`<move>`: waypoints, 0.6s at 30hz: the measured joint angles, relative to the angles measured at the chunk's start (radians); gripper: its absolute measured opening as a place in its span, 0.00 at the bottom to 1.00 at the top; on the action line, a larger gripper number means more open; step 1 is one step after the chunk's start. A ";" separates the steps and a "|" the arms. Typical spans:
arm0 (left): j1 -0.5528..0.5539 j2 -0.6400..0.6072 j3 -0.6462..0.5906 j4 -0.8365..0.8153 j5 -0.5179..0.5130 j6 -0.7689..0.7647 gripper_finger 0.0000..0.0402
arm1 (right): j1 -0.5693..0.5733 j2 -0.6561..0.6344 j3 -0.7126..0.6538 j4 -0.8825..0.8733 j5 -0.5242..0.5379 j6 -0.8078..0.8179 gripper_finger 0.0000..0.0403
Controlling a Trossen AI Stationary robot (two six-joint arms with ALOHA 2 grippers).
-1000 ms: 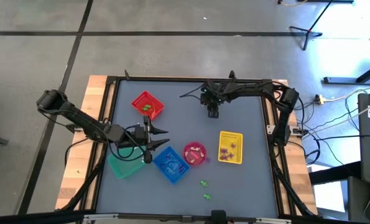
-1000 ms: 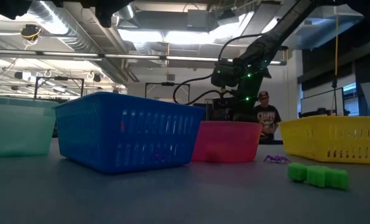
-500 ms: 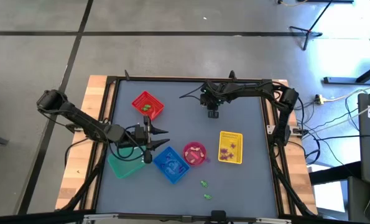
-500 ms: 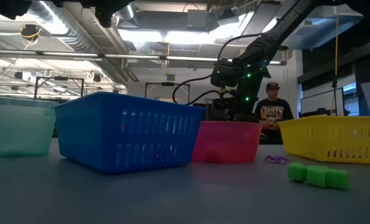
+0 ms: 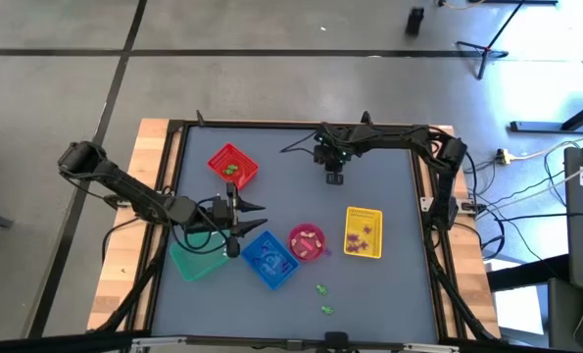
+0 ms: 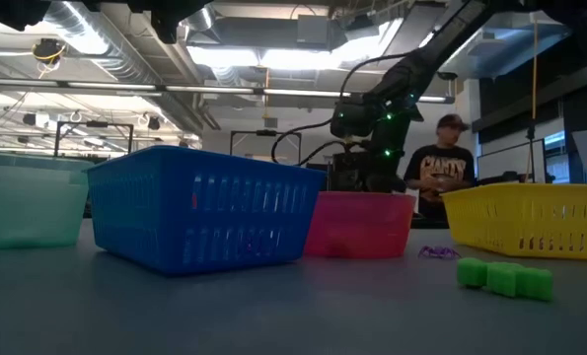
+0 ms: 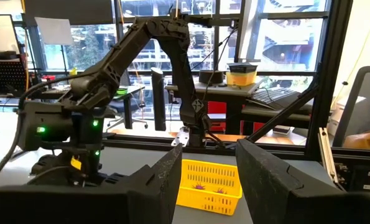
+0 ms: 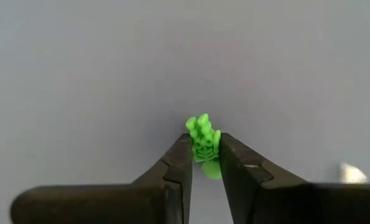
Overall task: Sort Halloween decoration
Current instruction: Put the green skeleton toy into the red bin
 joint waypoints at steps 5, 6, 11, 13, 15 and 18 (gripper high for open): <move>0.000 0.000 0.000 0.000 0.000 0.002 0.34 | 0.004 -0.001 0.072 -0.053 -0.141 0.045 0.17; 0.000 0.000 0.000 0.000 0.000 0.002 0.34 | 0.003 -0.001 0.085 -0.065 -0.174 0.058 0.17; 0.006 0.000 0.000 0.000 0.000 0.003 0.34 | 0.003 -0.002 0.154 -0.063 -0.444 0.175 0.17; 0.014 0.000 0.000 0.000 0.000 0.003 0.34 | 0.004 -0.002 0.181 -0.049 -0.562 0.235 0.17; 0.027 0.000 0.000 0.000 0.000 0.003 0.34 | 0.010 -0.004 0.207 -0.019 -0.686 0.303 0.17; 0.052 0.000 0.000 0.000 -0.001 0.003 0.34 | 0.029 -0.005 0.236 0.035 -0.805 0.396 0.17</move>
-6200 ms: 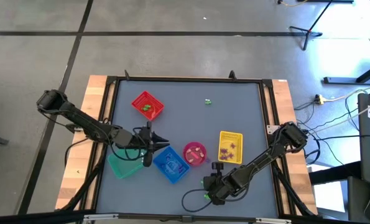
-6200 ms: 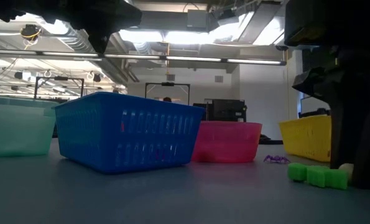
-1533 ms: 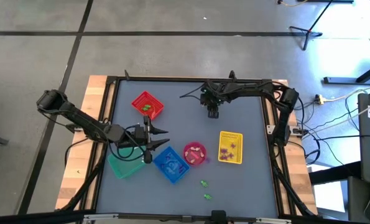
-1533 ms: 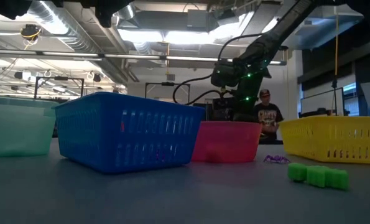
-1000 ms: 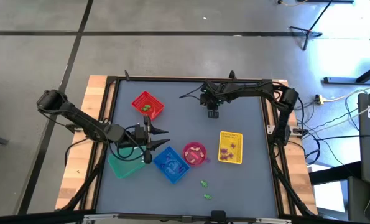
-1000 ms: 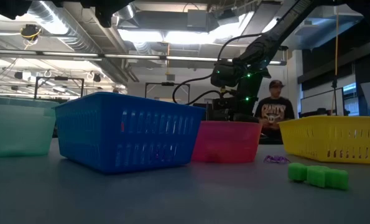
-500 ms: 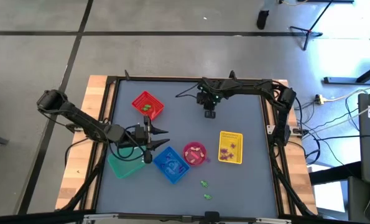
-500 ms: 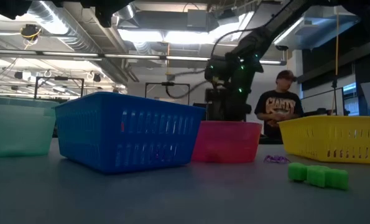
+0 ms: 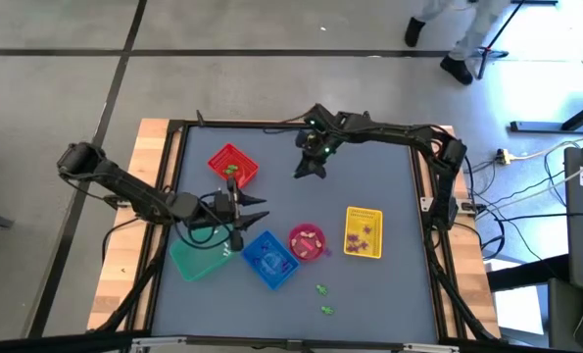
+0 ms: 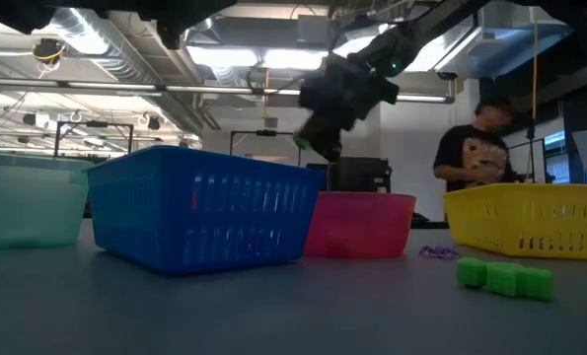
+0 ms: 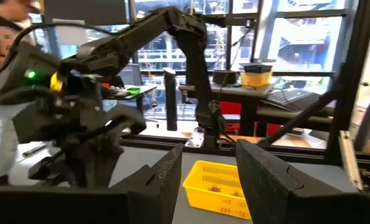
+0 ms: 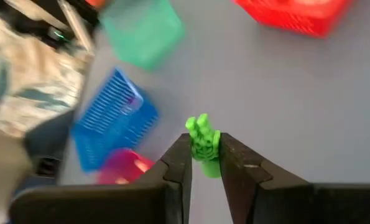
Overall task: Sort Halloween decoration
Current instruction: Put the green skeleton toy into the red bin
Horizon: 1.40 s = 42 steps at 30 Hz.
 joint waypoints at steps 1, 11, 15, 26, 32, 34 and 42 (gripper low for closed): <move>0.009 0.000 0.000 0.000 0.000 0.000 0.34 | 0.011 0.000 0.011 0.020 -0.019 0.027 0.17; 0.047 0.000 0.000 0.000 0.010 -0.056 0.35 | 0.160 -0.001 0.091 0.185 -0.022 0.117 0.17; 0.046 0.000 0.000 -0.002 0.011 -0.088 0.40 | 0.211 -0.002 0.121 0.196 0.047 0.113 0.17; 0.039 0.000 0.000 -0.027 -0.030 -0.107 0.45 | 0.297 -0.002 0.125 0.243 0.216 0.089 0.17; -0.004 -0.036 0.000 -0.107 -0.094 -0.109 0.44 | 0.292 -0.002 0.125 0.243 0.213 0.134 0.17; -0.024 -0.059 0.000 -0.151 -0.106 -0.109 0.44 | 0.287 -0.005 0.125 0.242 0.214 0.141 0.17; -0.052 -0.085 0.000 -0.260 -0.154 -0.042 0.44 | 0.288 -0.010 0.125 0.308 0.213 0.264 0.17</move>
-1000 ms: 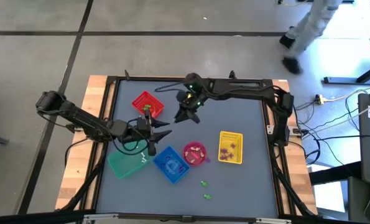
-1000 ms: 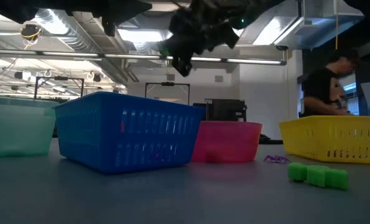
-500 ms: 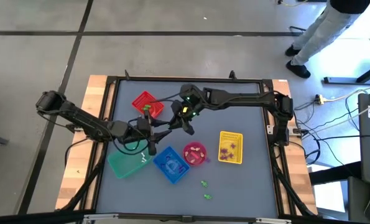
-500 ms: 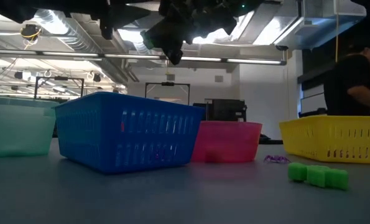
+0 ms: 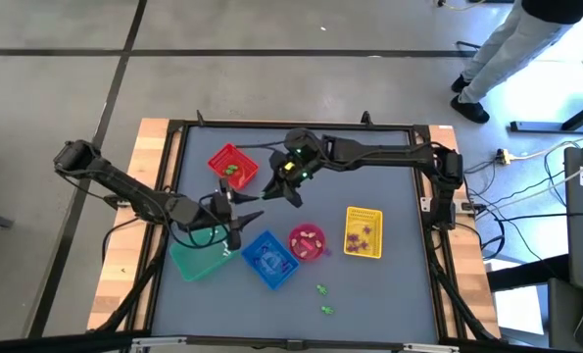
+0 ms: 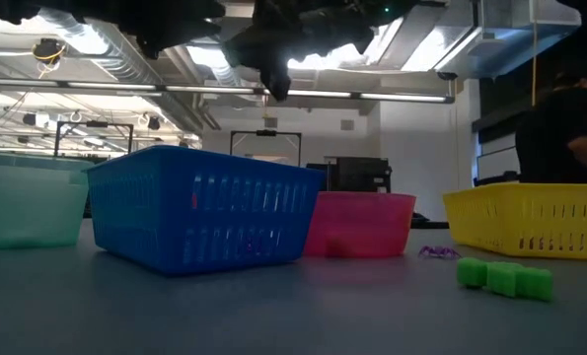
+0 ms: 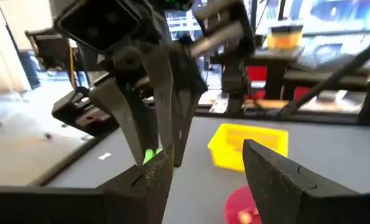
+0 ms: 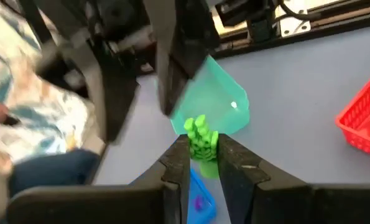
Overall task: Sort Halloween decoration
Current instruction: Put the green skeleton toy into the red bin
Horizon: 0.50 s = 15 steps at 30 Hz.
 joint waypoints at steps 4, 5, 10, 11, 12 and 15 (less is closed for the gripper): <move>-0.001 0.000 0.000 -0.005 -0.026 0.102 0.44 | 0.000 0.000 0.000 0.000 0.000 0.107 0.17; 0.000 0.000 0.000 -0.003 -0.029 0.122 0.44 | 0.000 0.000 0.000 -0.001 0.000 0.130 0.17; 0.000 0.000 0.000 -0.007 -0.073 0.205 0.44 | 0.000 0.000 0.000 0.008 0.000 0.216 0.17; 0.000 0.000 0.000 -0.009 -0.084 0.218 0.44 | 0.000 0.000 0.000 0.016 0.000 0.224 0.17; 0.000 0.000 0.000 -0.009 -0.093 0.224 0.44 | 0.000 0.000 0.000 0.023 0.000 0.225 0.17; 0.000 0.000 0.000 -0.007 -0.106 0.220 0.44 | 0.000 0.000 0.000 0.029 0.000 0.219 0.17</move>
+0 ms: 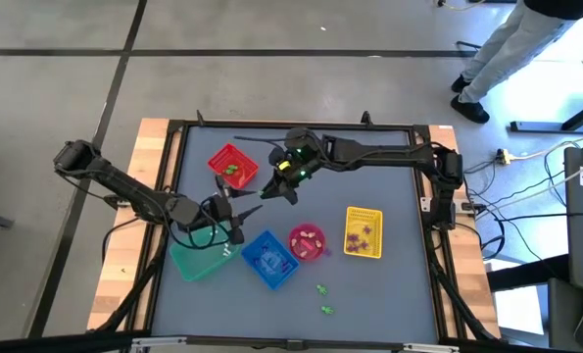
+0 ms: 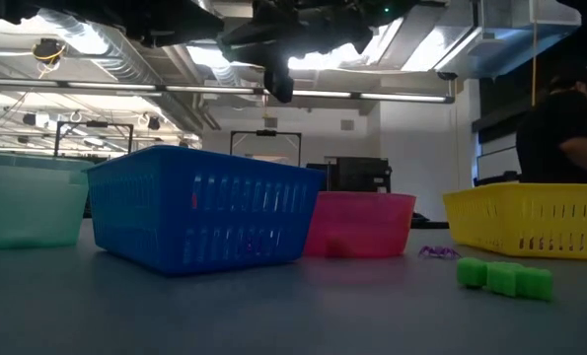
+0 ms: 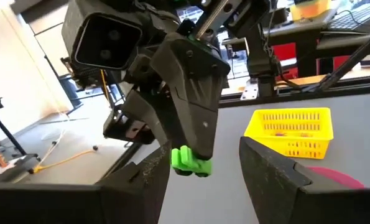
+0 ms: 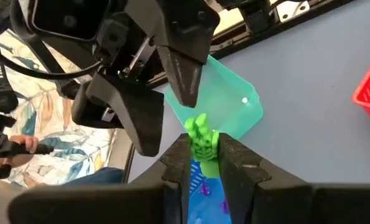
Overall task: Sort Halloween decoration
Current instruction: Put the green skeleton toy into the red bin
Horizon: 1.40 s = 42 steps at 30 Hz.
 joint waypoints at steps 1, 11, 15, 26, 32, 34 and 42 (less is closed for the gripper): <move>0.000 0.000 0.000 0.000 0.000 -0.003 0.44 | 0.000 0.000 0.000 0.000 0.000 -0.010 0.17; 0.000 0.000 0.000 0.000 0.002 -0.324 0.44 | 0.055 0.000 0.000 0.002 0.038 -0.353 0.17; 0.000 0.000 0.000 0.000 0.038 -0.345 0.44 | 0.089 0.000 0.000 0.002 0.136 -0.452 0.17; -0.051 0.000 0.000 -0.029 0.044 -0.344 0.44 | 0.095 0.002 0.000 -0.022 0.176 -0.471 0.17; -0.059 0.000 0.000 -0.051 -0.002 -0.339 0.44 | 0.097 0.002 0.000 -0.026 0.176 -0.472 0.17; -0.055 0.000 0.000 -0.066 -0.001 -0.342 0.44 | 0.097 0.002 0.000 -0.026 0.176 -0.472 0.17; -0.037 0.000 0.000 -0.078 0.000 -0.364 0.44 | 0.098 0.002 0.000 -0.026 0.176 -0.501 0.17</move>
